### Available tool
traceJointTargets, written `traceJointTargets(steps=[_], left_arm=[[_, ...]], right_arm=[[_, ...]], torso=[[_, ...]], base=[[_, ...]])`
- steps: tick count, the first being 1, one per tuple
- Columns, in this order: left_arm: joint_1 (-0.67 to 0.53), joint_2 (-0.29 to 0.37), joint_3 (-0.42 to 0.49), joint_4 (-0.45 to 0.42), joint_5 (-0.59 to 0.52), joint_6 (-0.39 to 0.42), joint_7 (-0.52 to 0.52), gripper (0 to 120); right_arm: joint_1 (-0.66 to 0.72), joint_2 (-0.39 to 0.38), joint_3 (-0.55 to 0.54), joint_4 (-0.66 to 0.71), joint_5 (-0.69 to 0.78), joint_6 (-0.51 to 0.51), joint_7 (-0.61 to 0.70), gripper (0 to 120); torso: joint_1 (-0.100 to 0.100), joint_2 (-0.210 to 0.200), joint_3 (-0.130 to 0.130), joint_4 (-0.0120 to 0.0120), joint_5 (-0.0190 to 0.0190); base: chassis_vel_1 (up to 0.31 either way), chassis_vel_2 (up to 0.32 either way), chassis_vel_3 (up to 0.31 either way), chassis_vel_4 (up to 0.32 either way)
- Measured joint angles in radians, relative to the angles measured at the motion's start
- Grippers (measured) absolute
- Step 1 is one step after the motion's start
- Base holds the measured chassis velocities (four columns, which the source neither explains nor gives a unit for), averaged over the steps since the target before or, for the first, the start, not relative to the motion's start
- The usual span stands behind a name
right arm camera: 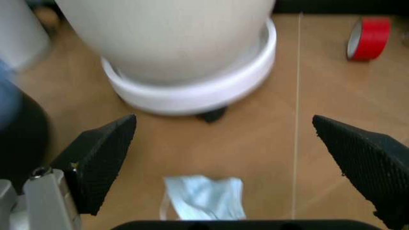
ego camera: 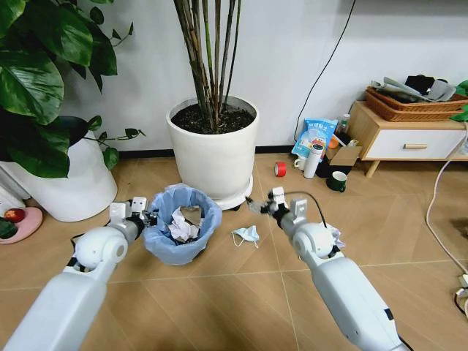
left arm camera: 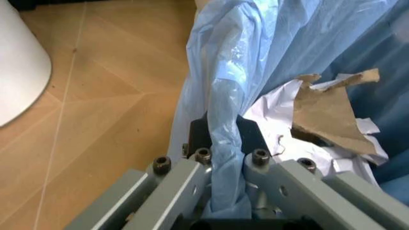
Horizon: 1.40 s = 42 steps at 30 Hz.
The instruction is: Pick up the trash bin and place the garbage on the floor into it.
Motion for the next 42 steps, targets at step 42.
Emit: traceJointTargets(steps=[42], left_arm=[[0.208, 0.097, -0.149, -0.248, -0.148, -0.013, -0.052, 0]], right_arm=[[0.236, 0.304, 0.122, -0.713, -0.438, 0.161, -0.051, 100]], torso=[[0.0, 0.0, 0.0, 0.0002, -0.0003]], base=[[0.0, 0.0, 0.0, 0.0]])
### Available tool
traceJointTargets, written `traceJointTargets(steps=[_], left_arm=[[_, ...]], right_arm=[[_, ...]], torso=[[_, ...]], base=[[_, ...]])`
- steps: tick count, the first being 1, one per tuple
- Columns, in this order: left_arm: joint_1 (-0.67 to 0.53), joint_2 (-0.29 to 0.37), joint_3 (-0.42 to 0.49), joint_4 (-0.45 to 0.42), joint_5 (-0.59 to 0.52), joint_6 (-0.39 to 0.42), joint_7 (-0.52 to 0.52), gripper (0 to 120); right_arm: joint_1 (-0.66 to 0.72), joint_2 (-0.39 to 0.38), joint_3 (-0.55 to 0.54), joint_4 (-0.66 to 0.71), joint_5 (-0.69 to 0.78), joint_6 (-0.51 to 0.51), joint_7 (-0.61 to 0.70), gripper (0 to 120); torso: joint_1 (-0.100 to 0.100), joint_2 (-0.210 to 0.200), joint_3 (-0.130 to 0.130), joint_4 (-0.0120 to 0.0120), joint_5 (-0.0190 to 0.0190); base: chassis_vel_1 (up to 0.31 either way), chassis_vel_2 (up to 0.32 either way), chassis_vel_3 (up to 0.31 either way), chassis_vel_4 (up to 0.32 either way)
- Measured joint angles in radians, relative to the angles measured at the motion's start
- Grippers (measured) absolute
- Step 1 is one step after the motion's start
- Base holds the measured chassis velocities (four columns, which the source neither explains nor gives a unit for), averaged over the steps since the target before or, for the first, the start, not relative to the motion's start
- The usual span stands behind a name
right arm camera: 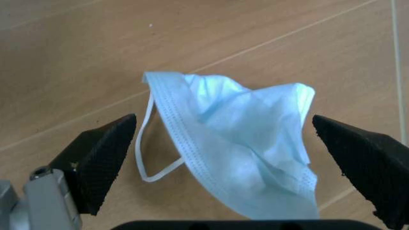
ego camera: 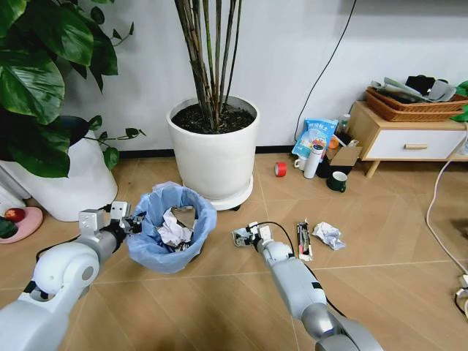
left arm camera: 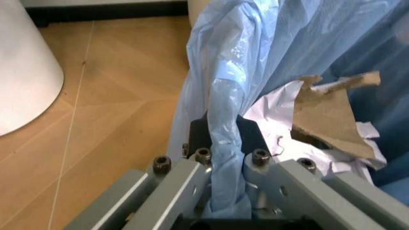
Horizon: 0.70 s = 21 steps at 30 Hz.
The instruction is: Pick up the trash bin and place the garbage on the floor into it.
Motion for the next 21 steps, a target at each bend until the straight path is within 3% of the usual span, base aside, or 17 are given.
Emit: traceJointTargets(steps=[8, 13, 14, 19, 21], left_arm=[[-0.029, 0.022, 0.011, -0.006, -0.014, 0.005, -0.009, 0], [-0.051, 0.031, 0.025, 0.007, -0.019, 0.006, -0.008, 0], [-0.057, 0.031, 0.03, 0.011, -0.02, 0.007, -0.007, 0], [-0.063, 0.036, 0.035, 0.013, -0.02, 0.007, -0.003, 0], [-0.069, 0.037, 0.039, 0.014, -0.023, 0.009, -0.002, 0]], right_arm=[[0.035, -0.001, -0.003, -0.055, 0.003, -0.01, 0.005, 100], [0.045, -0.002, 0.001, -0.08, 0.01, -0.02, 0.0, 84], [0.045, -0.002, 0.0, -0.082, 0.014, -0.02, -0.004, 75], [0.044, -0.002, -0.004, -0.082, 0.024, -0.019, -0.009, 64], [0.043, -0.002, -0.002, -0.086, 0.026, -0.019, -0.01, 49]], torso=[[0.0, 0.0, 0.0, 0.0, 0.0001], [0.0, 0.0, 0.0, 0.0, 0.0001], [0.0, 0.0, 0.0, 0.0, 0.0001], [0.0, 0.0, 0.0, 0.0, 0.0002], [0.0, 0.0, 0.0, 0.0, 0.0001]], base=[[0.0, 0.0, 0.0, 0.0], [0.0, 0.0, 0.0, 0.0], [0.0, 0.0, 0.0, 0.0], [0.0, 0.0, 0.0, 0.0], [0.0, 0.0, 0.0, 0.0]])
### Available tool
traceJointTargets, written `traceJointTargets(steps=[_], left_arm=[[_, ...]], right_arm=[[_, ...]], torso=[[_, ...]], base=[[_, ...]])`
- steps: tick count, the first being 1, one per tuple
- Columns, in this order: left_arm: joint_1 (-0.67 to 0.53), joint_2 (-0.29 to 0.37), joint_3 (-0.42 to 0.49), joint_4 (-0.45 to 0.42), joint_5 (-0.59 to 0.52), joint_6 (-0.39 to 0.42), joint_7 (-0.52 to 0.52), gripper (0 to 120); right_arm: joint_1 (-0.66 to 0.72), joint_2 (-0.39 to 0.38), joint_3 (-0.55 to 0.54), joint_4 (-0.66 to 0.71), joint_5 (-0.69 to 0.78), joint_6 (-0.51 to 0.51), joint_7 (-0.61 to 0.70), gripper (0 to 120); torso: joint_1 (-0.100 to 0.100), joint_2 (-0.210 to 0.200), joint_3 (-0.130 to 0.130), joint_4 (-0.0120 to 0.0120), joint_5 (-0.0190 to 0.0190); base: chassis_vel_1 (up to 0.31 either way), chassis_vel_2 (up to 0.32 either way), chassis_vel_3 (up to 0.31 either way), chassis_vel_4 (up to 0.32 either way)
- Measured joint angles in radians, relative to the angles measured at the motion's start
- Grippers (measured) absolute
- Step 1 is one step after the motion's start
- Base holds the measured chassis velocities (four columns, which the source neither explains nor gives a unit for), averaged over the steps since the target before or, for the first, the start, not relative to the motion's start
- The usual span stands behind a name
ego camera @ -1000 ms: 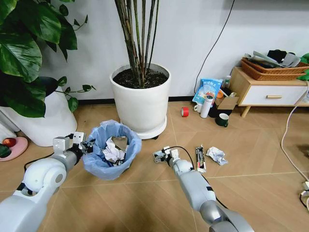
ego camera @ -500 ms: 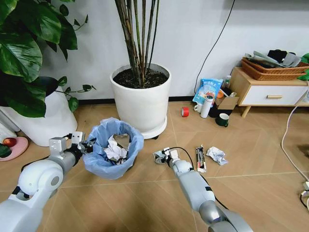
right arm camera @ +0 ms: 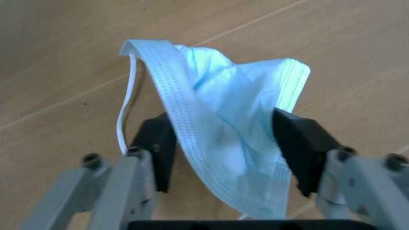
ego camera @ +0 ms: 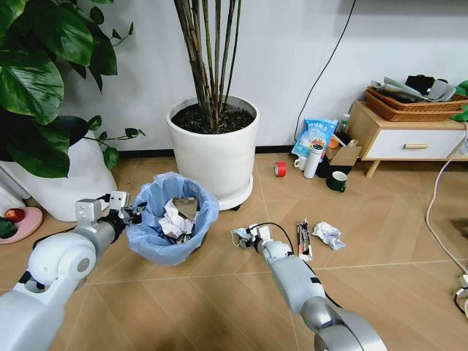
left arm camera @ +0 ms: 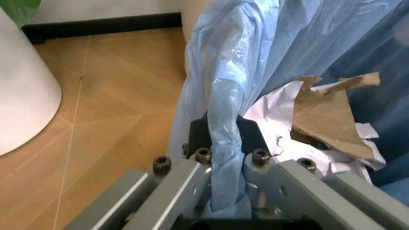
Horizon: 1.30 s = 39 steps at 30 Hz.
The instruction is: Pick up the trash bin and place the garbage on the floor into it.
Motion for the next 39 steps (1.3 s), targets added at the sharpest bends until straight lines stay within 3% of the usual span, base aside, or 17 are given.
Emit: traceJointTargets(steps=[15, 27, 39], left_arm=[[-0.006, -0.004, 0.02, 0.008, -0.003, 0.003, 0.01, 0], [0.0, 0.002, 0.017, 0.006, 0.0, 0.002, 0.024, 0], [-0.028, -0.055, 0.087, 0.077, 0.066, -0.01, 0.047, 0]], right_arm=[[-0.028, 0.0, 0.009, 0.036, -0.003, 0.004, -0.001, 0], [-0.153, -0.141, -0.054, 0.359, 0.113, -0.037, 0.0, 0], [-0.189, -0.253, -0.08, 0.703, 0.29, -0.039, -0.02, 0]], torso=[[0.0, 0.0, 0.0, 0.0, 0.0], [0.0, 0.0, 0.0, -0.0003, 0.0003], [0.0, 0.0, 0.0, 0.0, 0.0002]], base=[[0.0, 0.0, 0.0, 0.0], [0.0, 0.0, 0.0, 0.0], [0.0, 0.0, 0.0, 0.0]])
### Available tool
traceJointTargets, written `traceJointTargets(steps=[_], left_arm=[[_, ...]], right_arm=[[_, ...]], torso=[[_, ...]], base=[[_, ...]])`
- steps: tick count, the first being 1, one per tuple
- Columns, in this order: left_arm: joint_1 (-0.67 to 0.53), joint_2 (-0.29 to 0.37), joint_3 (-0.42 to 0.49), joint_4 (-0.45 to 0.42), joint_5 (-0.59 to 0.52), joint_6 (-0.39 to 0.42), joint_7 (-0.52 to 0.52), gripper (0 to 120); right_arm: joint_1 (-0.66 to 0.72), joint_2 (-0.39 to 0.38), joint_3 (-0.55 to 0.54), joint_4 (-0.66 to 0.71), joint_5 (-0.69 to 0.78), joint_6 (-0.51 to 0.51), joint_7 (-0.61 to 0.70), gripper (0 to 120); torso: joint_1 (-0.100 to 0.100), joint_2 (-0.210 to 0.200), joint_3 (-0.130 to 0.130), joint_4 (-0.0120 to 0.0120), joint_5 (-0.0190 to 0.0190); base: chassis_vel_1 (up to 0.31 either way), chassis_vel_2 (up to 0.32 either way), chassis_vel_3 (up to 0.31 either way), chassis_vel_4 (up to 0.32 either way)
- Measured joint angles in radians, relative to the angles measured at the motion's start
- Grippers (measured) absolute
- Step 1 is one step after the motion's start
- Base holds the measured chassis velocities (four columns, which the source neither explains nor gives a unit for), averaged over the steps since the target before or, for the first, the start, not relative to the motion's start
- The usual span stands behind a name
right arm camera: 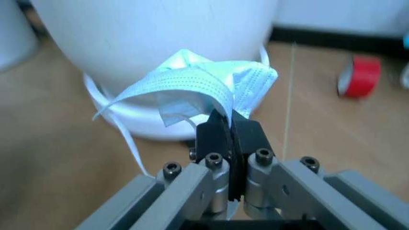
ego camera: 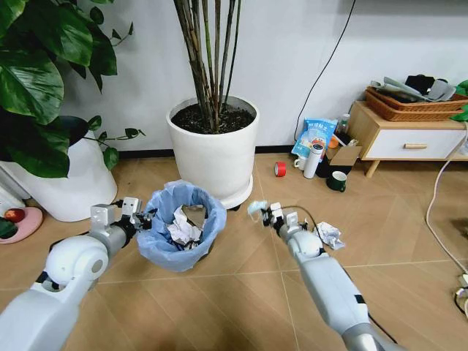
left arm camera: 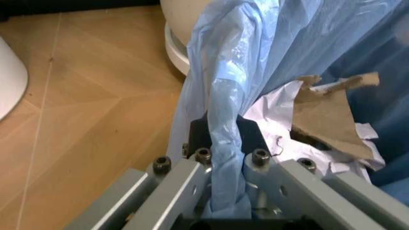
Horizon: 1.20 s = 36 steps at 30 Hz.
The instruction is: Pick up the trash bin and place the garbage on the floor into it.
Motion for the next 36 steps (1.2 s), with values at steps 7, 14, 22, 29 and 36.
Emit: traceJointTargets(steps=[7, 14, 22, 29, 36], left_arm=[[-0.052, -0.009, 0.046, 0.048, 0.0, 0.002, -0.007, 0], [-0.155, -0.049, 0.137, 0.118, -0.027, 0.015, -0.032, 0], [-0.224, -0.075, 0.192, 0.152, -0.05, 0.021, -0.051, 0], [-0.231, -0.075, 0.194, 0.153, -0.056, 0.024, -0.054, 0], [-0.237, -0.075, 0.191, 0.16, -0.056, 0.024, -0.054, 0]], right_arm=[[0.027, -0.024, -0.013, 0.143, 0.095, -0.055, -0.014, 0], [0.041, -0.073, -0.021, 0.393, 0.249, -0.169, -0.026, 0], [0.028, -0.183, -0.078, 0.616, 0.376, -0.268, -0.024, 0], [0.013, -0.272, -0.153, 0.675, 0.414, -0.294, -0.025, 0], [0.017, -0.307, -0.238, 0.689, 0.405, -0.29, -0.036, 0]], torso=[[0.0, 0.0, 0.0, 0.0002, 0.0001], [0.0, 0.0, 0.0, 0.0001, 0.0001], [0.0, 0.0, 0.0, 0.0, 0.0001], [0.0, 0.0, 0.0, -0.0001, 0.0002], [0.0, 0.0, 0.0, 0.0, 0.0]], base=[[0.0, 0.0, 0.0, 0.0], [0.0, 0.0, 0.0, 0.0], [0.0, 0.0, 0.0, 0.0], [0.0, 0.0, 0.0, 0.0], [0.0, 0.0, 0.0, 0.0]])
